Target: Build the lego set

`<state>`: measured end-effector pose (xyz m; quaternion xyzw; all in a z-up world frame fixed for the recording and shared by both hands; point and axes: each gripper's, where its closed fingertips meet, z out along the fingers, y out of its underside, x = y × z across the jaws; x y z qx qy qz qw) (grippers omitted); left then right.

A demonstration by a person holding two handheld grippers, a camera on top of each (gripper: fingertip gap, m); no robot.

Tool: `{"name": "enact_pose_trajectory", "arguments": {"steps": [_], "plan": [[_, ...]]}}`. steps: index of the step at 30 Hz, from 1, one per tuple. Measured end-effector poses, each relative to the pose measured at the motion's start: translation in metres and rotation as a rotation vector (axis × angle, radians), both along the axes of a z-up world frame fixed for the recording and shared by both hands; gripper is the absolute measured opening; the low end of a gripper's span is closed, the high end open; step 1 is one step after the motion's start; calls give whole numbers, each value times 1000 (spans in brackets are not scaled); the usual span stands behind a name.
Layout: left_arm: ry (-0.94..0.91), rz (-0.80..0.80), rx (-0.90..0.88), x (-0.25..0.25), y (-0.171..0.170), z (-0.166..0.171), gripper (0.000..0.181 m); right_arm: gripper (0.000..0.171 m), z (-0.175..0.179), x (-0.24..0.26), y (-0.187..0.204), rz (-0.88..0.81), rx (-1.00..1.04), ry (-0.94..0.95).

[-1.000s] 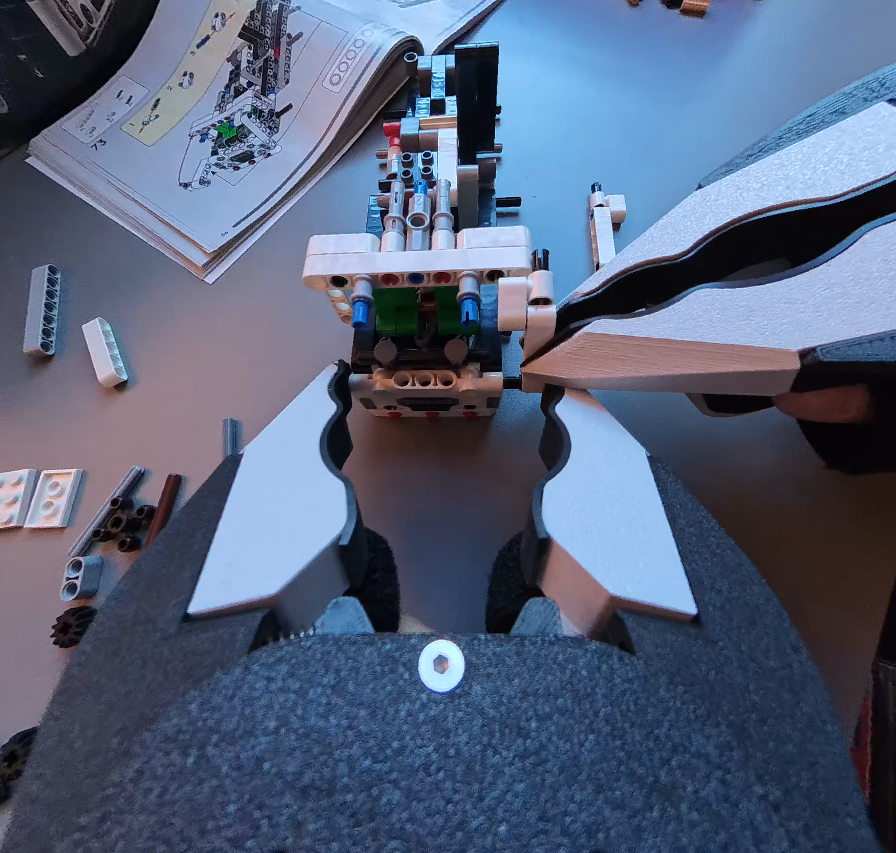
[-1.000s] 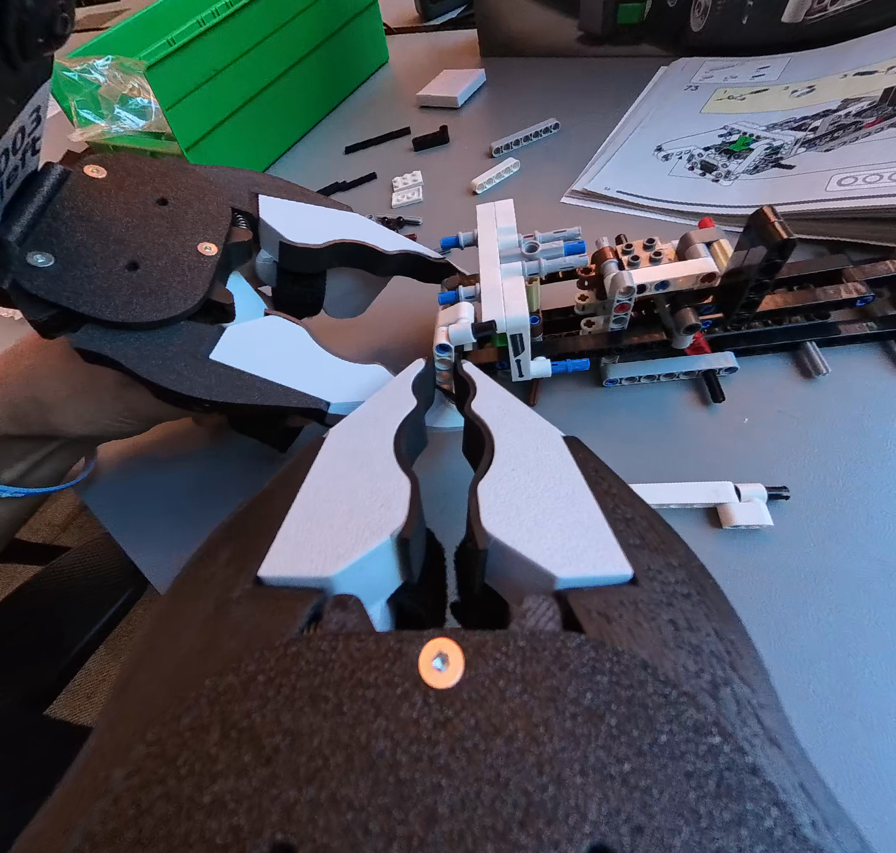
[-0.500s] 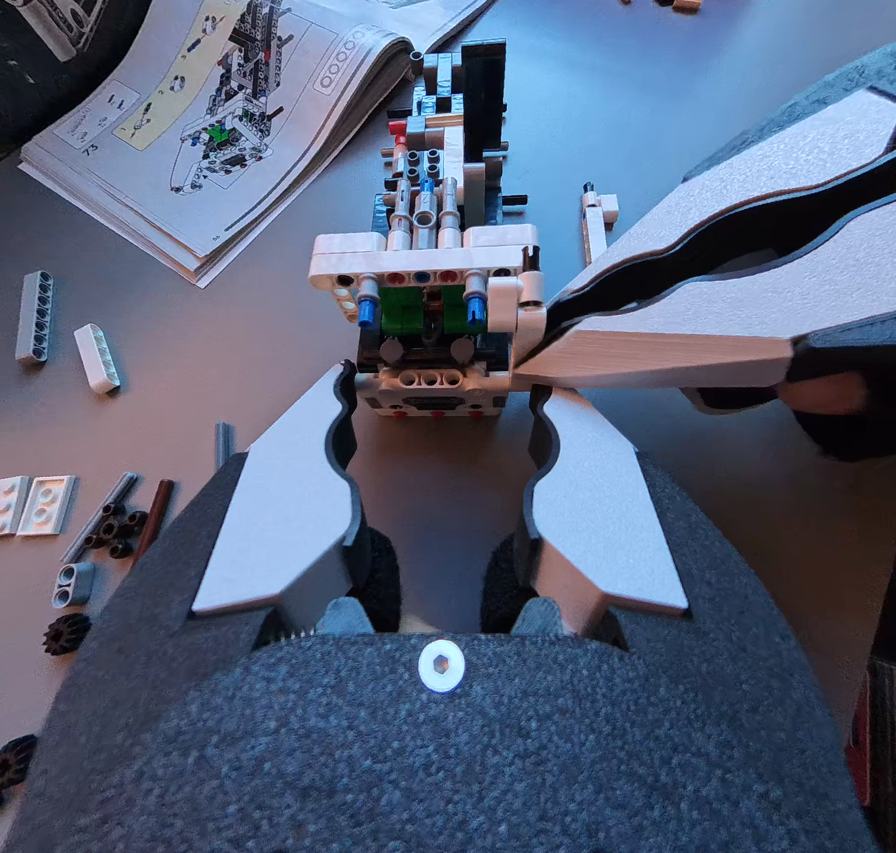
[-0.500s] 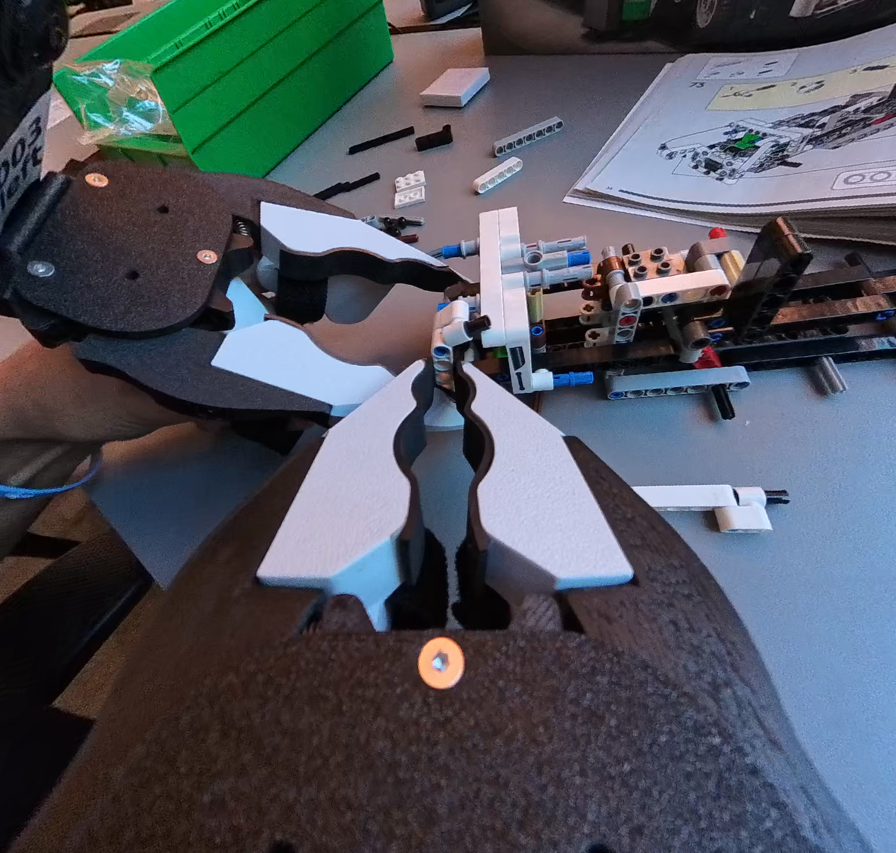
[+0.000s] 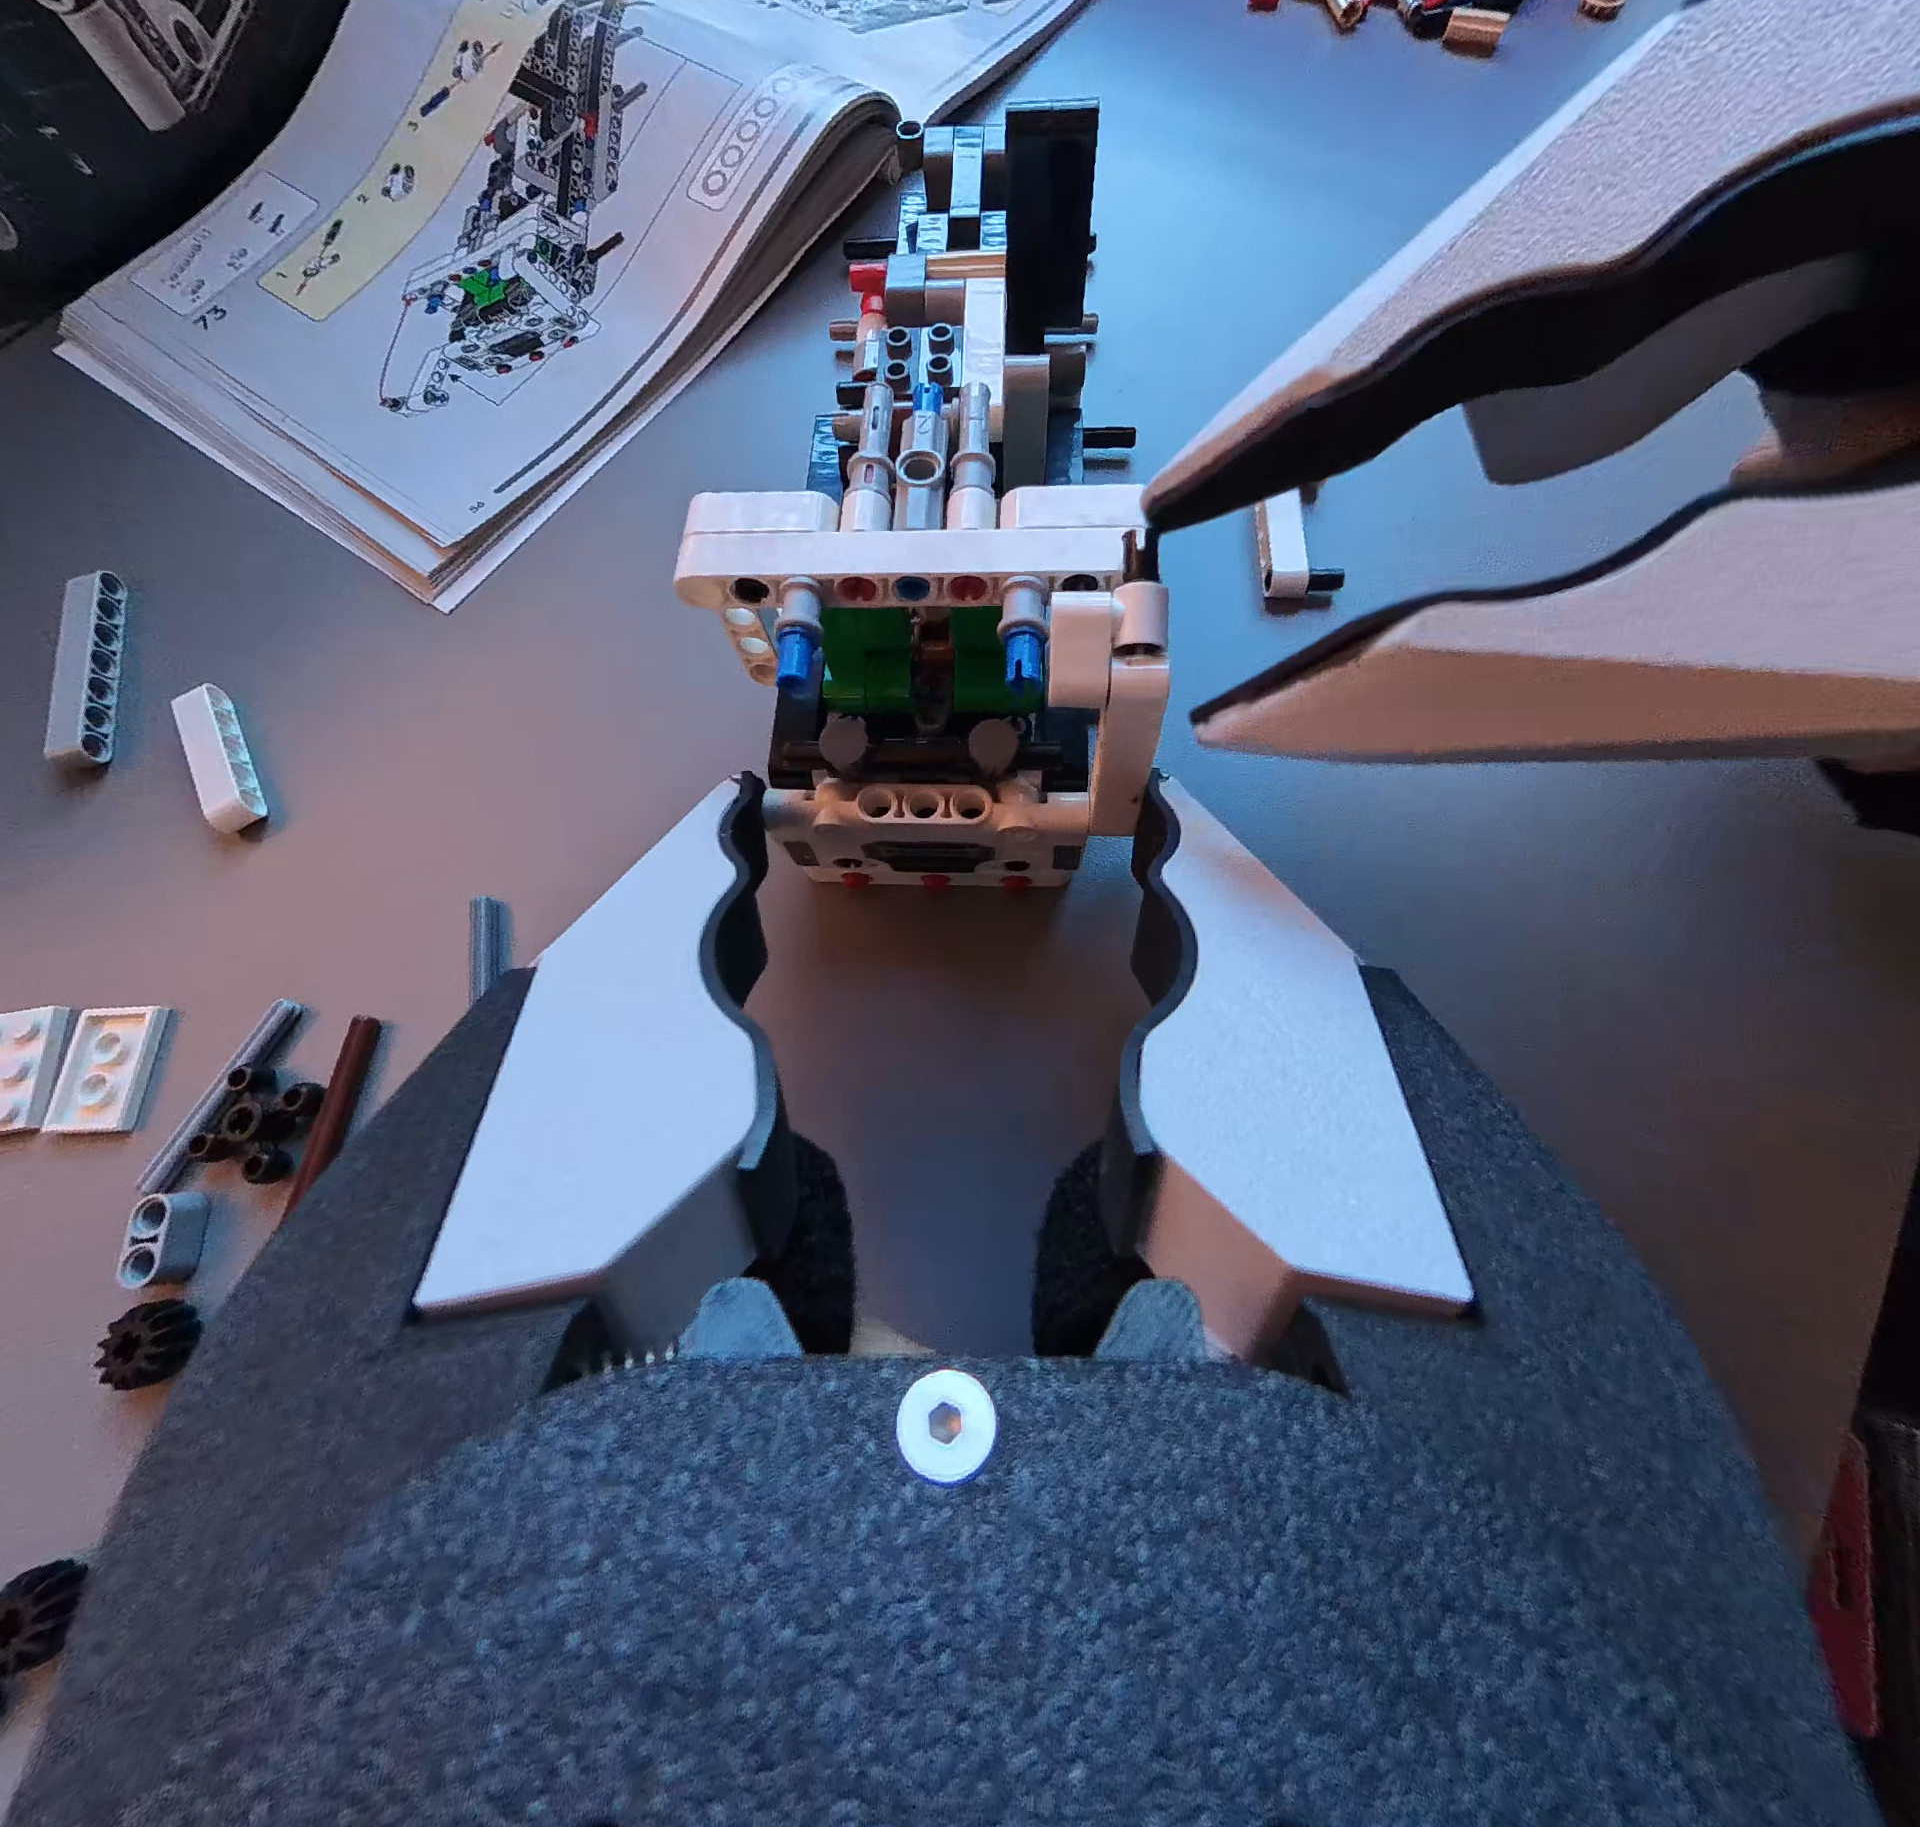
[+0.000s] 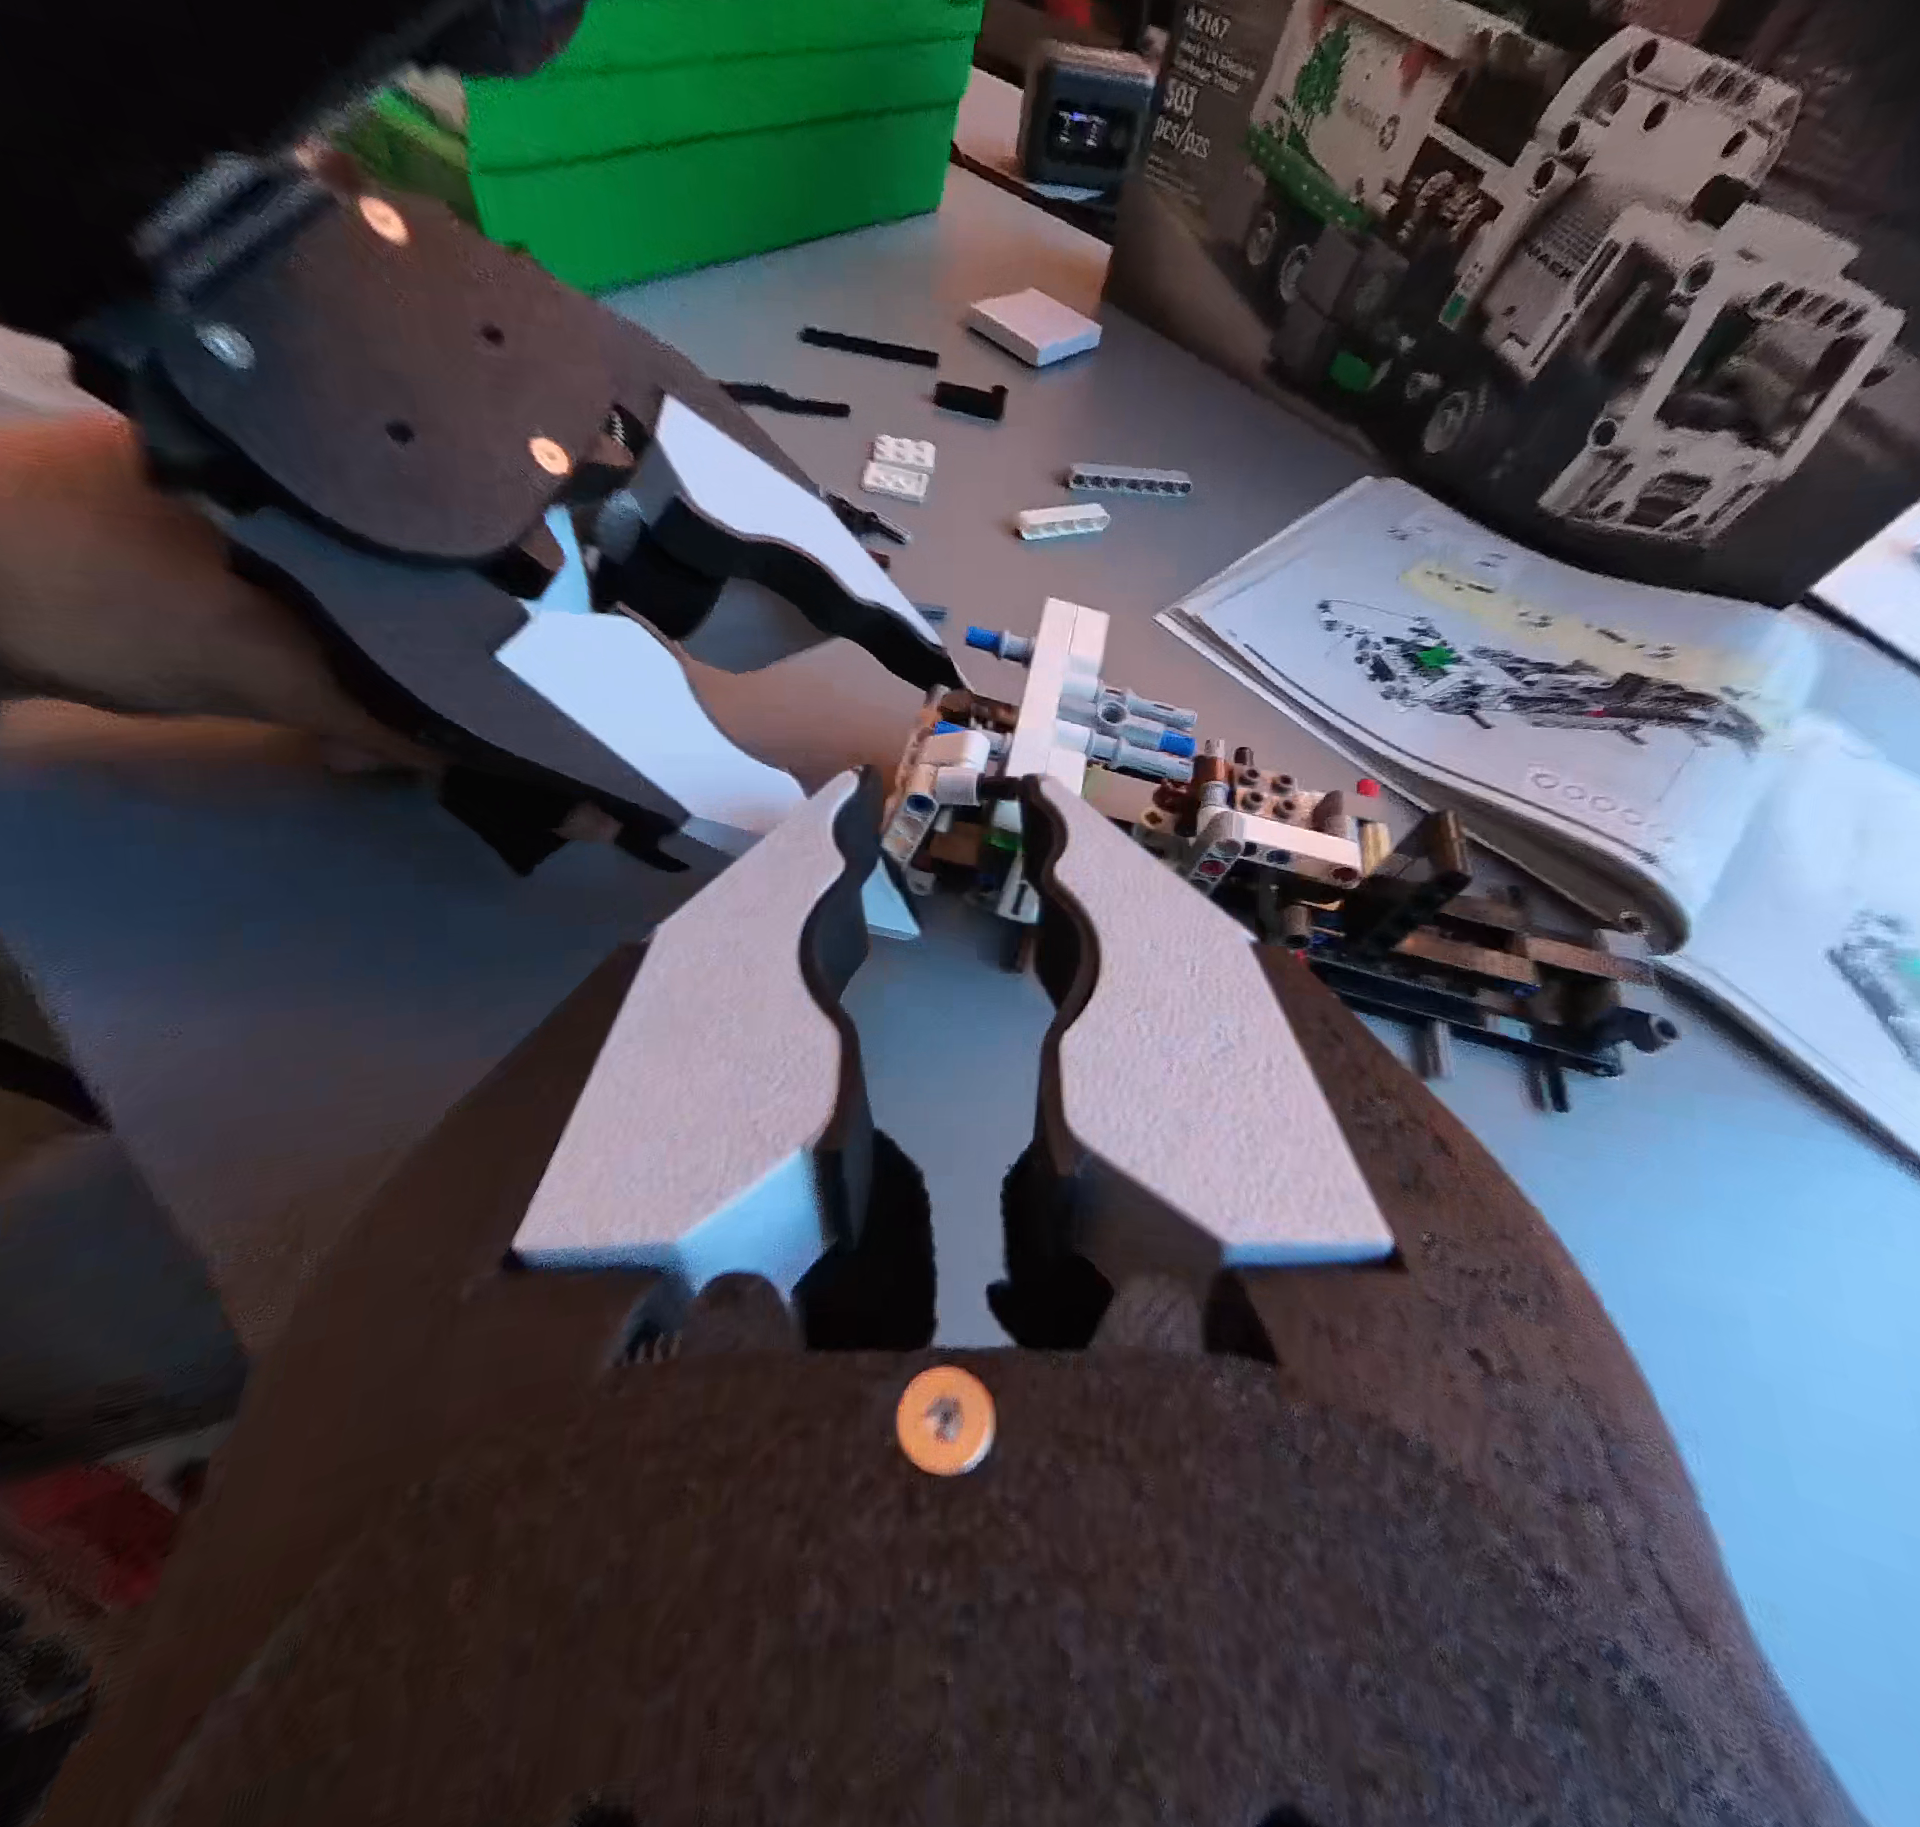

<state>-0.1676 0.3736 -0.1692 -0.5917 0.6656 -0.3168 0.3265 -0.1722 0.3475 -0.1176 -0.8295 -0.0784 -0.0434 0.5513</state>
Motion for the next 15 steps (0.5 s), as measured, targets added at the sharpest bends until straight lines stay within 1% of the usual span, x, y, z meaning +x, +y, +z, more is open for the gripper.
{"name": "enact_pose_trajectory", "arguments": {"steps": [3,8,10,11,12,15], "plan": [[0,2,6,0,0,0,71,25,-2,0,2,-11,-2,-27],[7,10,38,1,0,-2,71,25,0,-9,3,36,-8,118],[10,6,58,3,-2,-3,71,22,-1,-16,3,62,-15,168],[10,5,62,3,-2,-3,71,19,-3,-11,3,36,-17,144],[10,5,62,4,-2,-3,71,20,-4,-7,2,17,-15,110],[10,6,56,3,-2,-2,71,20,-7,-5,-1,6,-31,87]]}}
